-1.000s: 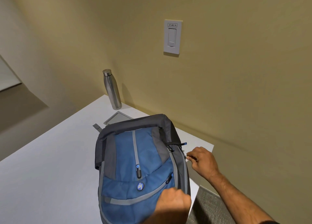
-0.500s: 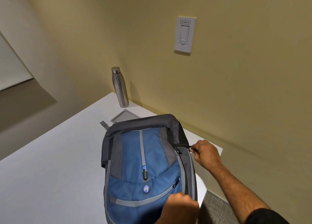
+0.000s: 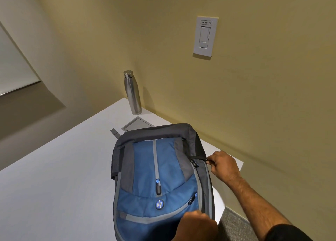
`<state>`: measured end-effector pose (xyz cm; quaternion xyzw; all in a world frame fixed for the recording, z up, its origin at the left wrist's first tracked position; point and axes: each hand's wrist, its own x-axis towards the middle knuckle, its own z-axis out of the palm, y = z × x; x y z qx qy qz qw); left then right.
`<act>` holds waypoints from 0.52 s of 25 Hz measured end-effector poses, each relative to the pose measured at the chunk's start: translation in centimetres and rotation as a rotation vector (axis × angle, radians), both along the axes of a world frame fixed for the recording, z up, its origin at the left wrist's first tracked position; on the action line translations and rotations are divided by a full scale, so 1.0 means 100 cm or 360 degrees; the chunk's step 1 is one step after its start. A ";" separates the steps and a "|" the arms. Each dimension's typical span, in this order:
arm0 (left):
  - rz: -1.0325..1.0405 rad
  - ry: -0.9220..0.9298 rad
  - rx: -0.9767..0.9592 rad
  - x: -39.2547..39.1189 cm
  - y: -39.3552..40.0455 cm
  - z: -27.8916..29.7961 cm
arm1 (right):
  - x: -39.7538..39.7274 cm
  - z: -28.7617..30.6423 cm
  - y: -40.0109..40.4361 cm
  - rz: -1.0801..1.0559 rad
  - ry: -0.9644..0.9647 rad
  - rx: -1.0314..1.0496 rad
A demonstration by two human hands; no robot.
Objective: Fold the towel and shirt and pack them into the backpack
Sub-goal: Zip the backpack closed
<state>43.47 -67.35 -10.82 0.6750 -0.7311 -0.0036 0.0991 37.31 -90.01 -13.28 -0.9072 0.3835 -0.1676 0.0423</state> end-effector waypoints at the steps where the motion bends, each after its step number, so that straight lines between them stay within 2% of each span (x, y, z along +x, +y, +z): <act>1: 0.0041 -0.0014 0.0133 0.002 -0.003 0.003 | -0.001 -0.001 0.000 0.0006 -0.0012 0.0003; 6: 0.0066 -0.0145 0.0096 0.005 0.010 0.017 | -0.013 -0.003 0.004 0.0099 -0.0046 0.0009; 7: 0.0056 -0.0176 -0.0027 0.010 0.017 0.021 | -0.016 -0.004 0.007 0.0131 -0.0045 0.0002; 8: 0.0041 -0.0044 -0.0252 0.019 0.023 0.025 | -0.019 -0.006 0.010 0.0156 -0.0048 -0.0007; 10: 0.0104 0.0531 -0.0712 0.052 0.037 0.024 | -0.029 -0.010 0.016 0.0220 -0.0092 0.0008; 11: 0.0166 0.0714 -0.0857 0.073 0.048 0.021 | -0.035 -0.013 0.020 0.0272 -0.0108 0.0031; 13: 0.0505 0.0913 -0.1071 0.116 0.072 0.017 | -0.050 -0.020 0.029 0.0416 -0.0019 0.0053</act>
